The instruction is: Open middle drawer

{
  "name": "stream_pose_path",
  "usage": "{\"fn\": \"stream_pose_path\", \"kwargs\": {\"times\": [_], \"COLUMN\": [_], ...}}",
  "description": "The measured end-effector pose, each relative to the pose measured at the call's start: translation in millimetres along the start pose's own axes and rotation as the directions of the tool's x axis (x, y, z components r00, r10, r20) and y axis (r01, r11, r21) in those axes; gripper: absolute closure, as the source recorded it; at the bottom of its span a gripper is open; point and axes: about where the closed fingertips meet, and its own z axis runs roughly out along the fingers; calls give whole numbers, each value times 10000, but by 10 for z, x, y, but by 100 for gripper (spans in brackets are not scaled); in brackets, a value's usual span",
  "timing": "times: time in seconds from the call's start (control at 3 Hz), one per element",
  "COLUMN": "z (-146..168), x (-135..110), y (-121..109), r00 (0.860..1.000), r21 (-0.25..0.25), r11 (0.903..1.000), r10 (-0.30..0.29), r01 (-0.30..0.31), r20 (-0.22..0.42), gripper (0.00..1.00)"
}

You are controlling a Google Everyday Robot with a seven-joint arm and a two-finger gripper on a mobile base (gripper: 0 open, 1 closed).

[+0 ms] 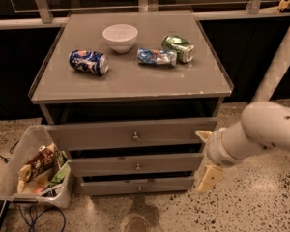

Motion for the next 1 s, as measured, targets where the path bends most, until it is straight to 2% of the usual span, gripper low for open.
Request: {"fn": "stream_pose_path", "kwargs": {"times": [0.33, 0.67, 1.0], "z": [222, 196, 196], "x": [105, 131, 130], "y": [81, 28, 28], "r00": [9958, 9947, 9947], "r21": [725, 1070, 1070], "r11": [9970, 9932, 9932], "r10": [-332, -547, -547], "r01": [270, 453, 453], "r20": [854, 867, 867], "gripper": [0, 0, 0]}}
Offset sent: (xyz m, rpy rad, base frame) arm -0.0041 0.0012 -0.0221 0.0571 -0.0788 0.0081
